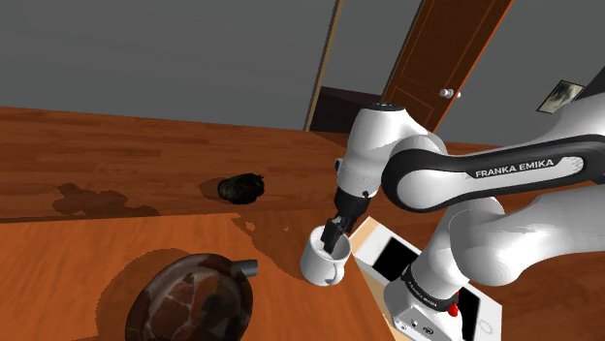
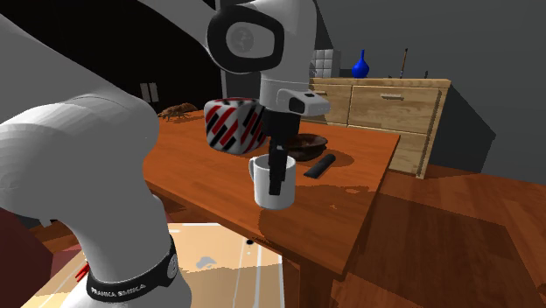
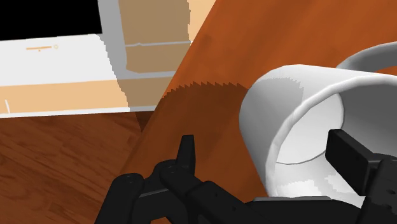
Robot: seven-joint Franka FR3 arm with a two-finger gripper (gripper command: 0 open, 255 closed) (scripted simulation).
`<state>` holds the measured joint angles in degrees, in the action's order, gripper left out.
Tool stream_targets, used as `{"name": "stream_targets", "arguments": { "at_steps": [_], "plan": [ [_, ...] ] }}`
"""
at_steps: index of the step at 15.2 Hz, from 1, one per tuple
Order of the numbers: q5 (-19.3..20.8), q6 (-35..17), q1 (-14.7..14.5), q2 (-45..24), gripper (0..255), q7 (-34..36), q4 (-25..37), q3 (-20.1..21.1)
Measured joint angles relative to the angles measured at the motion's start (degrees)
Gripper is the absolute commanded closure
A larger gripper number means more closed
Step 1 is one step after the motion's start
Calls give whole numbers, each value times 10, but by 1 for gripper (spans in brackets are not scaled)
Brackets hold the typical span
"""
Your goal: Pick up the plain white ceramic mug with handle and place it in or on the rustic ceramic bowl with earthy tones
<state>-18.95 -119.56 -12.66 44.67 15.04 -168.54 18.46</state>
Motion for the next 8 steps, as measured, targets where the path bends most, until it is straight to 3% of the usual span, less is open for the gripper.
{"name": "stream_targets", "arguments": {
  "at_steps": [2,3,8],
  "plan": [
    [0,0,0,0,0,0,0,0],
    [0,0,0,0,255,0,0,0],
    [0,0,0,0,255,0,0,0]
  ]
}}
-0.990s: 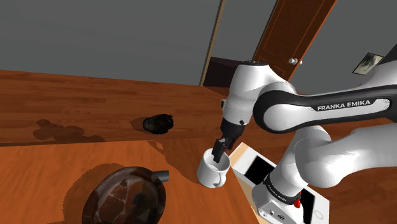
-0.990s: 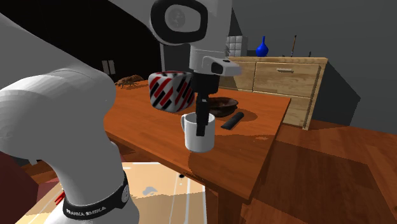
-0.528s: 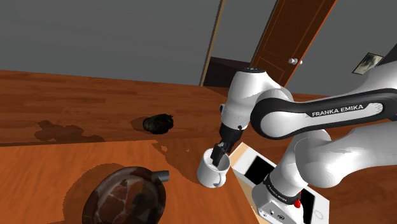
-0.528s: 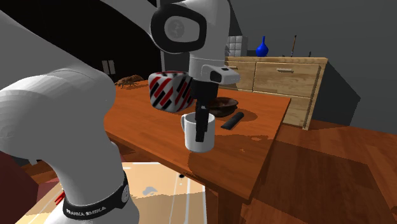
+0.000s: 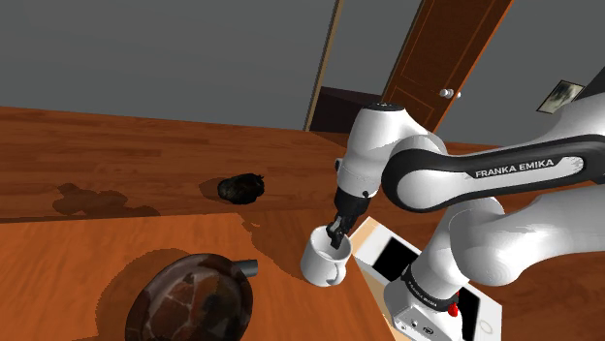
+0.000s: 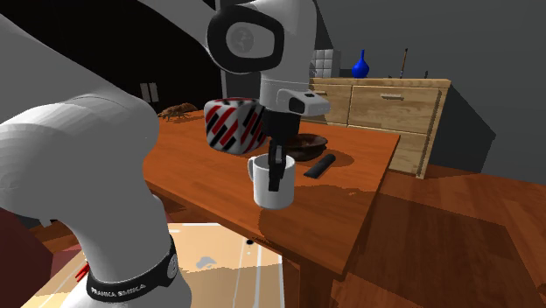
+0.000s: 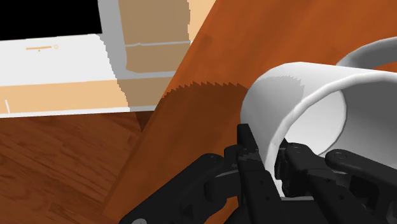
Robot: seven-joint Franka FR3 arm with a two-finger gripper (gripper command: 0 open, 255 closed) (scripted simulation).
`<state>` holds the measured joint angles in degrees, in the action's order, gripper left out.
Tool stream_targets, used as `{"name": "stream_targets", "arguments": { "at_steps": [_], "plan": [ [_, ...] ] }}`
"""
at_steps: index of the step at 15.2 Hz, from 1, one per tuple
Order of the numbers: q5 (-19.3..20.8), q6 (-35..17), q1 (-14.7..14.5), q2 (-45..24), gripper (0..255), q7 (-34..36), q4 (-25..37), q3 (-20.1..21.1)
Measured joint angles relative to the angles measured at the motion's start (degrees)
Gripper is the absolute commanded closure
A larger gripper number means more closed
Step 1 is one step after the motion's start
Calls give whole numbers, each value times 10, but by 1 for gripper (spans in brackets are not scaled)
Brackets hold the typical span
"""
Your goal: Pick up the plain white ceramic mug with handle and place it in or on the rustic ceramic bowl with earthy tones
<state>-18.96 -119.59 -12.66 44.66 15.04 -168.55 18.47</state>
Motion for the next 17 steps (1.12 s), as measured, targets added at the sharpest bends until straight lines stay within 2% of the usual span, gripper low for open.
{"name": "stream_targets", "arguments": {
  "at_steps": [6,17],
  "plan": [
    [1,4,0,2,255,1,2,0],
    [25,110,8,50,255,7,61,-23]
  ]
}}
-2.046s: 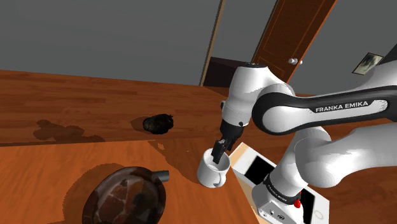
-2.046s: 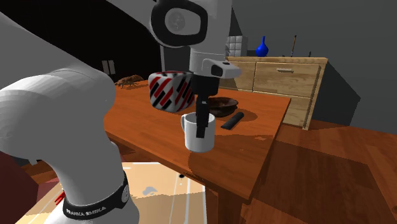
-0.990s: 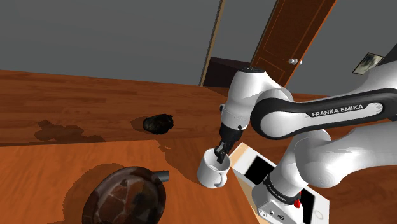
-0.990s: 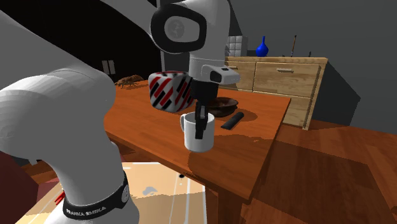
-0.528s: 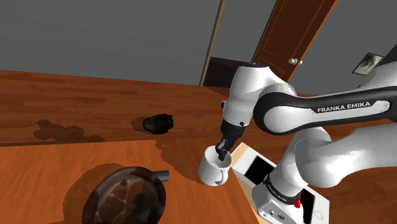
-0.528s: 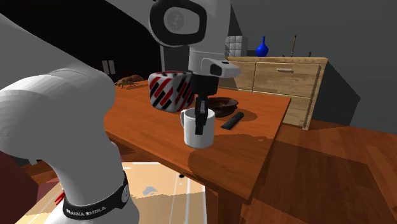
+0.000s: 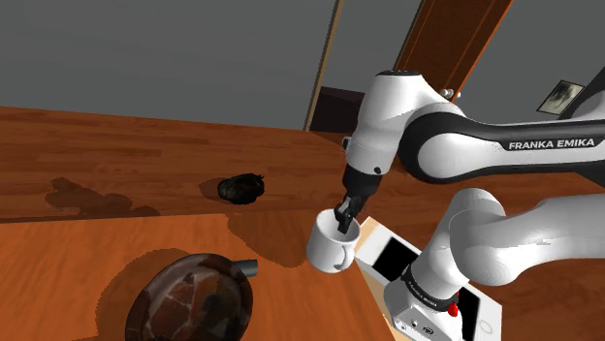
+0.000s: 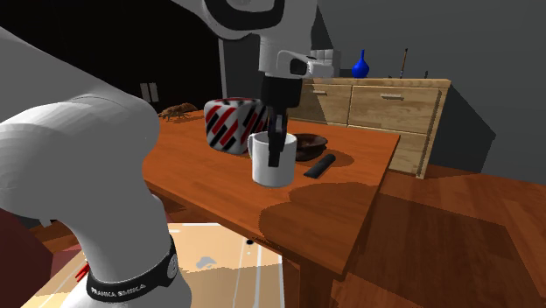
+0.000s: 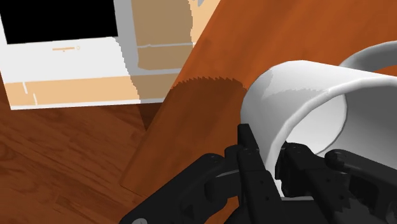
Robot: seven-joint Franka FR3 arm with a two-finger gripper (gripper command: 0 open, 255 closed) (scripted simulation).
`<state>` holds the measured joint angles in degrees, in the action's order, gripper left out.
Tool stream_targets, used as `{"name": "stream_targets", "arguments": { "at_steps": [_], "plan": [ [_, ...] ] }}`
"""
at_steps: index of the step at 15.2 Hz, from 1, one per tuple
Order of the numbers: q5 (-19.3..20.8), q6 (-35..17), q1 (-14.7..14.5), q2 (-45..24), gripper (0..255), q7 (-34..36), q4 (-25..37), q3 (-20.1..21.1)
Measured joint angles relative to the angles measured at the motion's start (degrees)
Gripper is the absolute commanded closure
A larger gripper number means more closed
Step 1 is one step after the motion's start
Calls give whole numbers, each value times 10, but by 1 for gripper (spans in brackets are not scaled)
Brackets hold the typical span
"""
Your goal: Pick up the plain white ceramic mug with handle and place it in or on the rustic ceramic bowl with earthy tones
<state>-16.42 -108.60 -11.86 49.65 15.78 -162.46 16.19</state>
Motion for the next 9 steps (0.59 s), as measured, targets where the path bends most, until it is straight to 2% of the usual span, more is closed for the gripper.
{"name": "stream_targets", "arguments": {
  "at_steps": [9],
  "plan": [
    [16,77,5,17,255,7,61,-15]
  ]
}}
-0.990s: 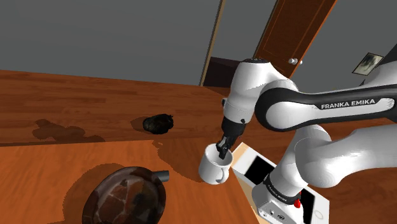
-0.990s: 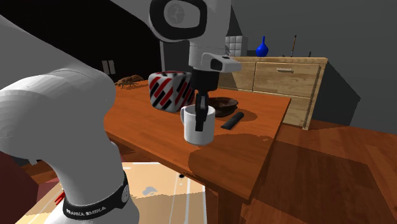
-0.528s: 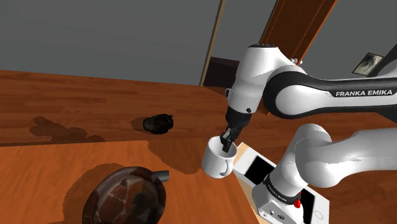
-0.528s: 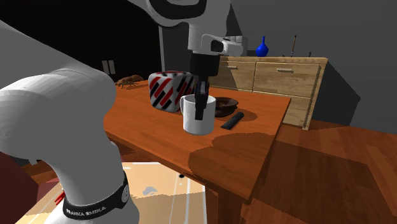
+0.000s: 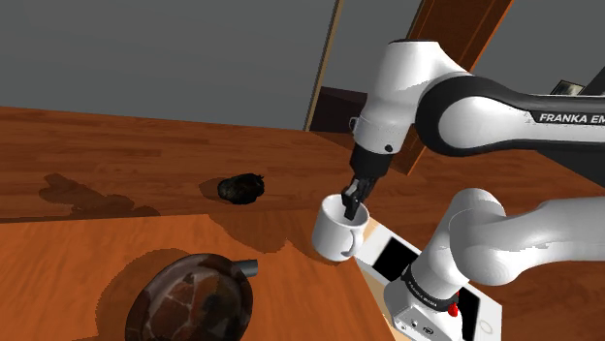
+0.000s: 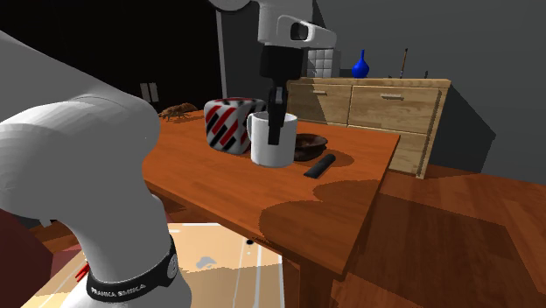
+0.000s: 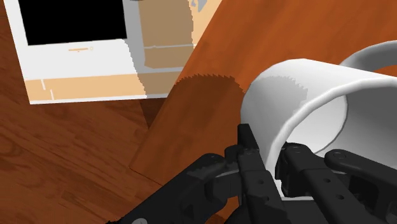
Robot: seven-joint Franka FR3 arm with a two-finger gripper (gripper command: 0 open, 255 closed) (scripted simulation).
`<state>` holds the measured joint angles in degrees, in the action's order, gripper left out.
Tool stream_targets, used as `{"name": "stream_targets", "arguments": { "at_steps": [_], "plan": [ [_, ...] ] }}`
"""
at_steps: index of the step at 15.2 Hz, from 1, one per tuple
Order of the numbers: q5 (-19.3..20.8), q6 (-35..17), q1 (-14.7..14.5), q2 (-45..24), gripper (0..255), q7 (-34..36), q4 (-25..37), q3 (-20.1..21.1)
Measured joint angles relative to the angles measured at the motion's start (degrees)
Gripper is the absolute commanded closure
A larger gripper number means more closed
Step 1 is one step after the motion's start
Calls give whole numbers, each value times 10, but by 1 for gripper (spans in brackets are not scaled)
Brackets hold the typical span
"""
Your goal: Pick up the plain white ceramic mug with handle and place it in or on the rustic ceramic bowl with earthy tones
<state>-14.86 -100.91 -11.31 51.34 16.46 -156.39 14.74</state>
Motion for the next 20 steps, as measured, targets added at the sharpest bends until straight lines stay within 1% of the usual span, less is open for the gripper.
{"name": "stream_targets", "arguments": {
  "at_steps": [12,15,20],
  "plan": [
    [18,88,7,1,255,6,87,-18],
    [2,81,3,-33,255,30,118,8],
    [-21,53,2,-123,255,85,192,67]
  ]
}}
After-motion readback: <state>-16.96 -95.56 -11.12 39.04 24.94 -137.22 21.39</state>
